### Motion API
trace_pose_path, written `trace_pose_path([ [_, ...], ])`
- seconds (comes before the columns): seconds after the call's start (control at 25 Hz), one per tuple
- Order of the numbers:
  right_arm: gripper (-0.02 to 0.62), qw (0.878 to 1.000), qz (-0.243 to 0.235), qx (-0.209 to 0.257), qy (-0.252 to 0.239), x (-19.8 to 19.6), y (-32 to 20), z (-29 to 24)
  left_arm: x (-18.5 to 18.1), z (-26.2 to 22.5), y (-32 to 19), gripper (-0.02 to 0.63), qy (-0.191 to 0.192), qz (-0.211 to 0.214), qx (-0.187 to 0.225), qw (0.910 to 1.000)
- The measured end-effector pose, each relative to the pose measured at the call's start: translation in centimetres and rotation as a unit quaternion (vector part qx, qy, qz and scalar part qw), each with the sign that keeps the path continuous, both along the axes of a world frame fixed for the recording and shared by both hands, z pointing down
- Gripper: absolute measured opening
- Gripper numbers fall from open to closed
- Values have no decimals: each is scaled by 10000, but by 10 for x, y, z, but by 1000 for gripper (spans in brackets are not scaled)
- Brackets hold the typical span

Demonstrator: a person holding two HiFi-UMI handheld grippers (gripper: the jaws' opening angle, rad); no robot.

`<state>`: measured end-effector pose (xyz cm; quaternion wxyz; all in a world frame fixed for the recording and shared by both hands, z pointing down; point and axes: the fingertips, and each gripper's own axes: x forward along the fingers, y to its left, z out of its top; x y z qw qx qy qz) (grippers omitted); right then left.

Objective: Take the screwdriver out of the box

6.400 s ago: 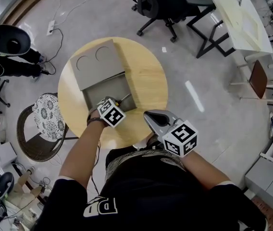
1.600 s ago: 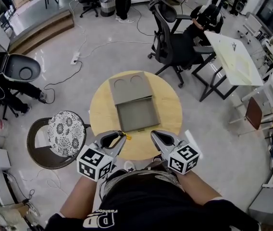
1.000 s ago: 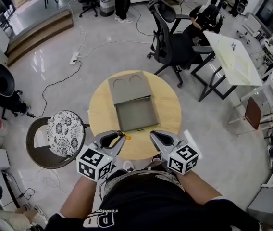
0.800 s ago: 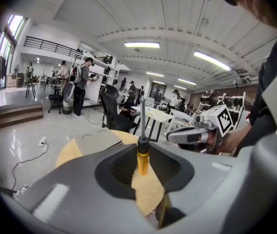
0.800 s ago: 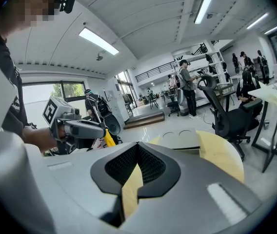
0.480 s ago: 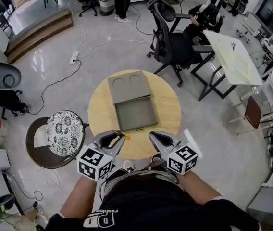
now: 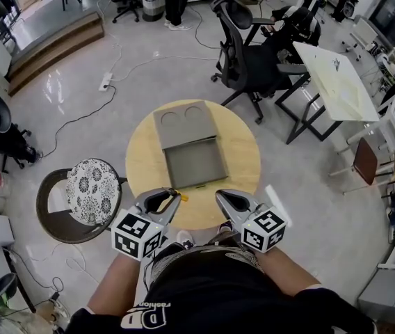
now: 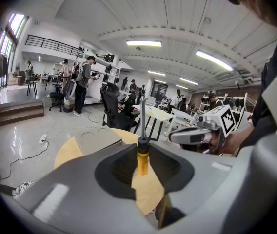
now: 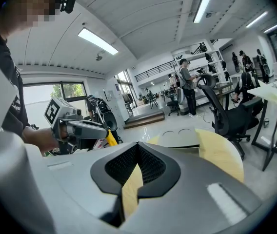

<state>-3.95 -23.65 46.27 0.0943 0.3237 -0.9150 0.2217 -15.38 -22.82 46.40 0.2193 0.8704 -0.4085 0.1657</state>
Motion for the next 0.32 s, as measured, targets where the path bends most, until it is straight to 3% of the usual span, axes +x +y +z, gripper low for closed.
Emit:
trace_pose_path([
  [0.32,0,10000,19,-10,9,8,-4,3,3,6,-8,140,-14,-48,-63,10000],
])
